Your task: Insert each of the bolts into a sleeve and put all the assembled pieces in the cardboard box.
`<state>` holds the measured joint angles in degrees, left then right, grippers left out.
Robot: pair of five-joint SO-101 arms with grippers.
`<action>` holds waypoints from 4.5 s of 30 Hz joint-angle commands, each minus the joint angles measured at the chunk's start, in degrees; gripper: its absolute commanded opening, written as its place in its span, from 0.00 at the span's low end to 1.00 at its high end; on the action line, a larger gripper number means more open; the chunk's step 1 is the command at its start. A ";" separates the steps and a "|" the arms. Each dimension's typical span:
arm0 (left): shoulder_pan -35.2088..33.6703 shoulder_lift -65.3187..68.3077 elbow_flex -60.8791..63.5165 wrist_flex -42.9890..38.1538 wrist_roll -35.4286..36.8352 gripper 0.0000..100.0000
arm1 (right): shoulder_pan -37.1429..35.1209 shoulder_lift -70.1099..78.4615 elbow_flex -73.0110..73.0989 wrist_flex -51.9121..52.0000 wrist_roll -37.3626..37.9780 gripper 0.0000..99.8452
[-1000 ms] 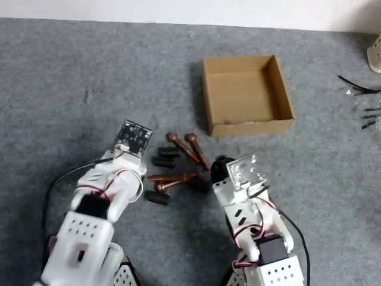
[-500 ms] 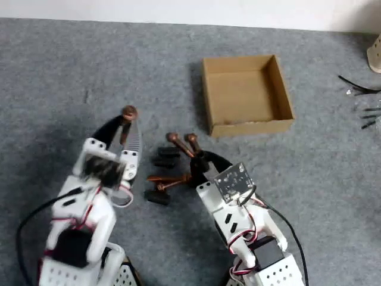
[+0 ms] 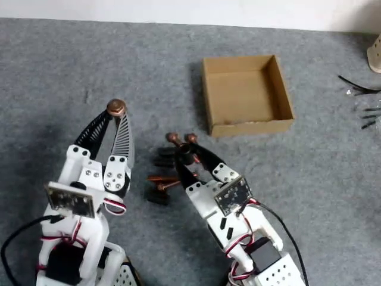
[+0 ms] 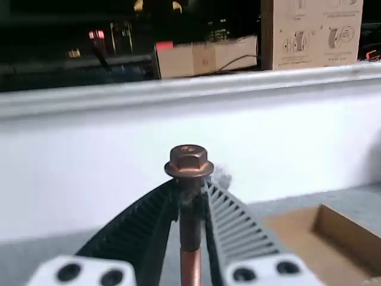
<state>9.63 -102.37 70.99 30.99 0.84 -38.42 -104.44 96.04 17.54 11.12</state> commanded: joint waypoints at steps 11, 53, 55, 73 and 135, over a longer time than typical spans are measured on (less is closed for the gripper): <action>9.71 -0.48 2.07 -1.58 27.96 0.01 | -0.66 -0.66 5.58 -1.80 -0.35 0.00; 18.51 -0.48 26.24 -33.93 22.86 0.01 | -0.66 -0.84 5.58 2.77 5.36 0.00; 18.86 -0.48 26.24 -33.58 22.77 0.01 | -0.57 -0.84 5.58 2.77 5.36 0.00; 19.30 -0.48 26.24 -13.80 22.77 0.01 | 1.19 -0.84 5.58 2.77 5.27 0.00; -2.51 -2.42 14.99 7.12 17.58 0.42 | 11.65 -0.75 5.58 2.42 5.10 0.00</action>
<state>7.25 -104.31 85.49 38.11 20.35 -27.60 -104.35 96.04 20.26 15.87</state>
